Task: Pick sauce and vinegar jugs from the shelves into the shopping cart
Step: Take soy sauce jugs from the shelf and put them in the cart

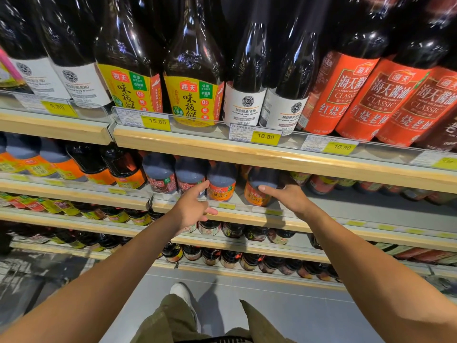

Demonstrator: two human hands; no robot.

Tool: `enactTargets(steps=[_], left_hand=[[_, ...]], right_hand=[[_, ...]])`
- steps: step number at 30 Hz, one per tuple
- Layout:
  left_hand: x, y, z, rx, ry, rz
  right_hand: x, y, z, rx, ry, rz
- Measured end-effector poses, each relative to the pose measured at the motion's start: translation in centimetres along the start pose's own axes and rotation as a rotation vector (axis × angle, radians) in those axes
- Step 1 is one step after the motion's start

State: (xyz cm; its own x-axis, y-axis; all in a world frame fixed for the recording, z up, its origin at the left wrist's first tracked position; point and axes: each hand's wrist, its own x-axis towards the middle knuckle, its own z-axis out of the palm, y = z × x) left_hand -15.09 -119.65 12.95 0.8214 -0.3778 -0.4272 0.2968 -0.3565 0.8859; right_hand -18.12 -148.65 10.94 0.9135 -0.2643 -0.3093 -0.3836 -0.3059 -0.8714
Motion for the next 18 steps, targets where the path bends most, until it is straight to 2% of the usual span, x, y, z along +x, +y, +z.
enactTargets(steps=[18], left_hand=[[0.0, -0.4, -1.0, 0.031, -0.043, 0.043]], right_hand=[[0.4, -1.0, 2.3, 0.0, -0.075, 0.03]])
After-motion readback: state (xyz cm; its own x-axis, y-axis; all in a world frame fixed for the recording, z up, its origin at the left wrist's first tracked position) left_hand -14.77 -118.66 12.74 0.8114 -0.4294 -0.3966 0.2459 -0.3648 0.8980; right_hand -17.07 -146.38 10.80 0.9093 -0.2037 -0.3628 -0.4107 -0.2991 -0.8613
